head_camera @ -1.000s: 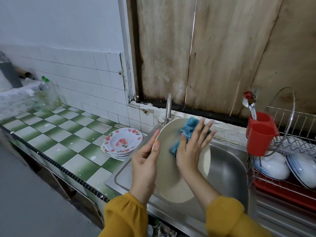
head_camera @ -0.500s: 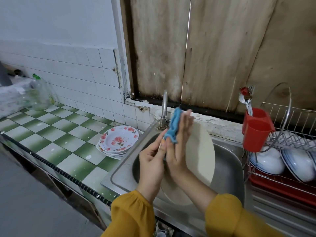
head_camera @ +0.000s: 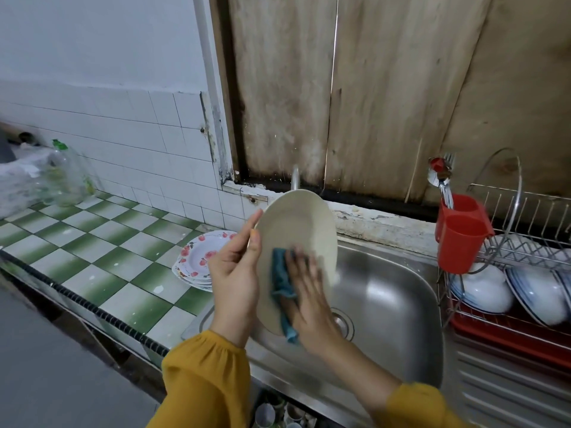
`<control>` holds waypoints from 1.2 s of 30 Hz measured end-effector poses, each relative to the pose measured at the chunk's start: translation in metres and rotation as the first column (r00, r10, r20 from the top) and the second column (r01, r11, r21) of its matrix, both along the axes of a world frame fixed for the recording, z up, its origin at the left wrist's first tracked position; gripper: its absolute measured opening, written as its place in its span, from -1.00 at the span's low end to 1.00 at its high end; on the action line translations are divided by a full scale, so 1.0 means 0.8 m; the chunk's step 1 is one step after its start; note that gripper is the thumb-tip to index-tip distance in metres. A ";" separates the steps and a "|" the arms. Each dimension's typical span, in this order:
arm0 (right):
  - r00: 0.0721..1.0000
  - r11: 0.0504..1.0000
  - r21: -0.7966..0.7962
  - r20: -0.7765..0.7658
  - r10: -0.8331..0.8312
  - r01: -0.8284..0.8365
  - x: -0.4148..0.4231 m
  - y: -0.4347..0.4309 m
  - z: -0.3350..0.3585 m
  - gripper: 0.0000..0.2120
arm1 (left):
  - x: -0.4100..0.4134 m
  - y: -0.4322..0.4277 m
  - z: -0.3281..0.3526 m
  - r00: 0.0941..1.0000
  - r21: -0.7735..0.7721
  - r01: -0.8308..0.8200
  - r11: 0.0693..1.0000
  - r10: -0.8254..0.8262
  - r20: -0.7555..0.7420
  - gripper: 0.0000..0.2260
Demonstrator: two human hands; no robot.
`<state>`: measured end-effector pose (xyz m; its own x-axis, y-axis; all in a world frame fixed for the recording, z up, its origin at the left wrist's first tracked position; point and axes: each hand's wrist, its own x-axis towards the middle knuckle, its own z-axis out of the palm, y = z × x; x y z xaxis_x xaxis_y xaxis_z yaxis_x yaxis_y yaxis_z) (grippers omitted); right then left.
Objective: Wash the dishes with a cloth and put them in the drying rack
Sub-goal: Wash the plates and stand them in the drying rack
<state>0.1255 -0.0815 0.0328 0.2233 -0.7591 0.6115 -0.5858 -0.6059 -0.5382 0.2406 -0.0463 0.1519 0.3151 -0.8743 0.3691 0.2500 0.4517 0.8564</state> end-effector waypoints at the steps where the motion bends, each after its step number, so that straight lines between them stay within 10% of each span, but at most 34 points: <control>1: 0.991 0.991 -0.034 -0.021 -0.130 0.129 -0.015 -0.013 -0.004 -0.40 | 0.002 0.000 0.002 1.000 -0.006 0.004 1.000 -0.004 0.007 -0.74; 5: 0.851 0.871 -0.018 0.224 -0.475 0.491 -0.038 -0.058 0.046 -0.37 | -0.008 0.008 0.002 0.996 -0.021 0.066 0.998 -0.065 0.057 -0.66; 9: 0.835 0.936 -0.088 0.485 -0.259 0.341 0.006 -0.042 0.108 -0.36 | -0.025 0.013 -0.001 0.981 -0.041 0.122 0.992 -0.114 0.157 -0.74; 13: 0.987 0.970 -0.190 0.023 0.156 -0.149 0.038 0.016 0.056 -0.44 | -0.007 -0.001 0.006 0.996 0.011 0.087 0.996 -0.087 0.005 -0.76; 16: 0.959 0.968 -0.249 -0.271 -0.085 0.016 -0.014 -0.013 0.005 -0.29 | 0.017 -0.006 0.006 0.998 0.036 0.039 0.999 -0.038 -0.044 -0.77; 20: 0.888 0.892 -0.014 -0.089 -0.451 0.452 -0.038 -0.055 0.033 -0.35 | 0.008 0.002 0.004 0.998 0.019 0.069 0.997 -0.068 -0.016 -0.75; 24: 0.978 0.983 -0.006 0.097 -0.183 0.184 0.009 -0.035 0.080 -0.41 | -0.005 0.000 0.011 0.996 -0.050 0.052 0.997 -0.048 0.074 -0.78; 27: 0.987 0.984 -0.098 -0.079 0.143 -0.151 0.030 -0.001 0.048 -0.48 | 0.011 -0.009 0.023 0.998 -0.058 -0.019 0.998 0.023 0.062 -0.75; 30: 0.963 0.973 -0.222 -0.244 -0.112 0.057 -0.001 -0.016 0.006 -0.41 | 0.039 -0.016 0.029 0.997 -0.042 0.031 0.999 -0.034 -0.072 -0.77; 33: 0.926 0.933 0.125 0.134 -0.352 0.336 -0.016 -0.041 0.016 -0.40 | 0.040 -0.016 0.026 0.999 -0.057 0.050 0.997 -0.051 -0.004 -0.77; 36: 0.719 0.863 0.449 0.519 -0.463 0.232 -0.015 -0.074 0.045 -0.56 | 0.027 -0.015 0.017 0.996 -0.071 0.038 0.997 -0.032 0.084 -0.79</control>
